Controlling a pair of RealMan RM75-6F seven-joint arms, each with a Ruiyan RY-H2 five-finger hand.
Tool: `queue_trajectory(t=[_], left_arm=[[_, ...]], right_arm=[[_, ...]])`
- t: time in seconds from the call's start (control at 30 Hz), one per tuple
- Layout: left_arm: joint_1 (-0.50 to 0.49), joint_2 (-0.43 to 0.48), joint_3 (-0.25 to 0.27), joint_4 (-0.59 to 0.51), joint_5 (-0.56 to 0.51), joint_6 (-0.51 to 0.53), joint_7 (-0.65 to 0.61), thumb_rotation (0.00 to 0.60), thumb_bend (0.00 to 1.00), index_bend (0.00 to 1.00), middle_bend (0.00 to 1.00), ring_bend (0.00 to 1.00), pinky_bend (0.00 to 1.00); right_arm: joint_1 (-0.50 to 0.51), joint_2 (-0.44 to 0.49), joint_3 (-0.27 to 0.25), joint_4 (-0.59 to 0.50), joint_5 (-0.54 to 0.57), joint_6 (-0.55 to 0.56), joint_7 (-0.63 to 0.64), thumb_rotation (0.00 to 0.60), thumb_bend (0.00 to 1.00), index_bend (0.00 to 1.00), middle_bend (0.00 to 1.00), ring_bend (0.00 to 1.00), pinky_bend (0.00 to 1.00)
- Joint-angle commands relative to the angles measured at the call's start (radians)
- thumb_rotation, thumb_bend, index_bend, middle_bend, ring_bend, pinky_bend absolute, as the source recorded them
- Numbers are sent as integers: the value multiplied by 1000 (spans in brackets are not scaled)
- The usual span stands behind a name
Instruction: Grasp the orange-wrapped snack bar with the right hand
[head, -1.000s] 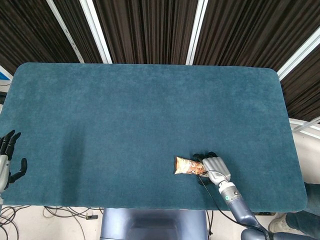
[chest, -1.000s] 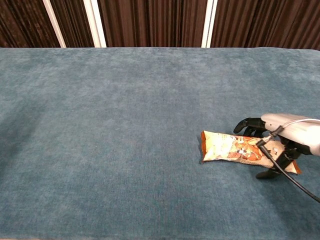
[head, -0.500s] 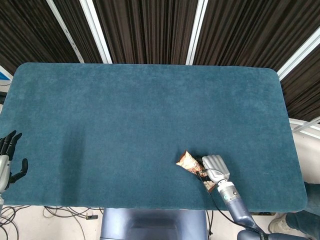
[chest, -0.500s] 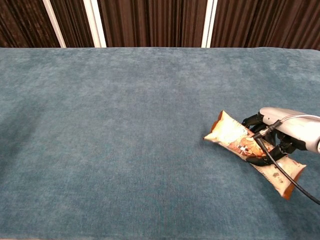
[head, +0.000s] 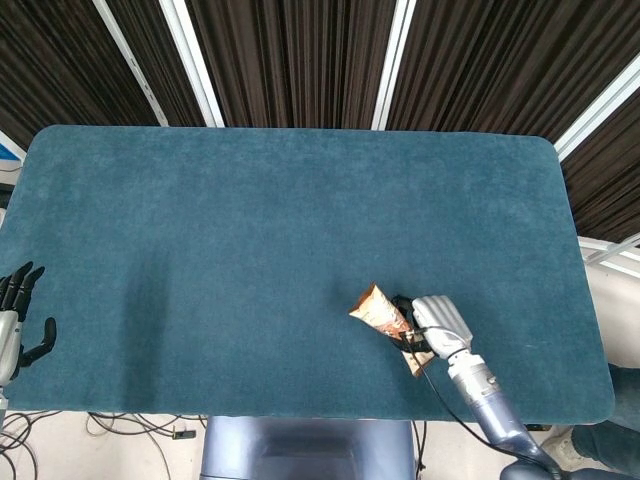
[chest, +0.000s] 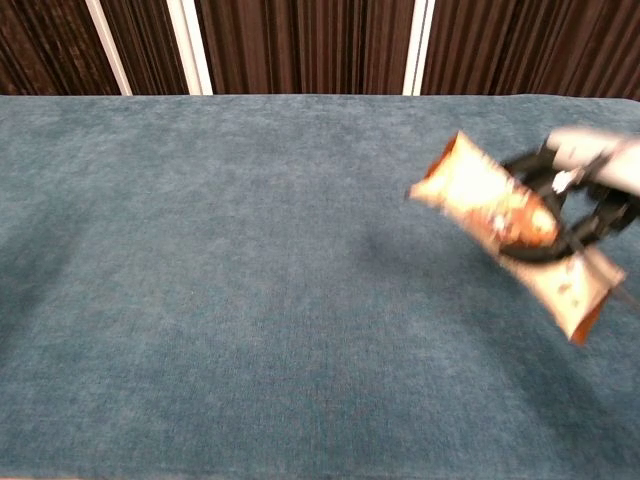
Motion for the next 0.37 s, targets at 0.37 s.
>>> queue_trajectory(t=[0.37], left_arm=[[0, 1, 0, -4, -1, 0, 8, 600, 527, 52, 0, 4, 0]], right_arm=[[-18, 316, 111, -180, -167, -1, 513, 600, 358, 504, 627, 670, 538]])
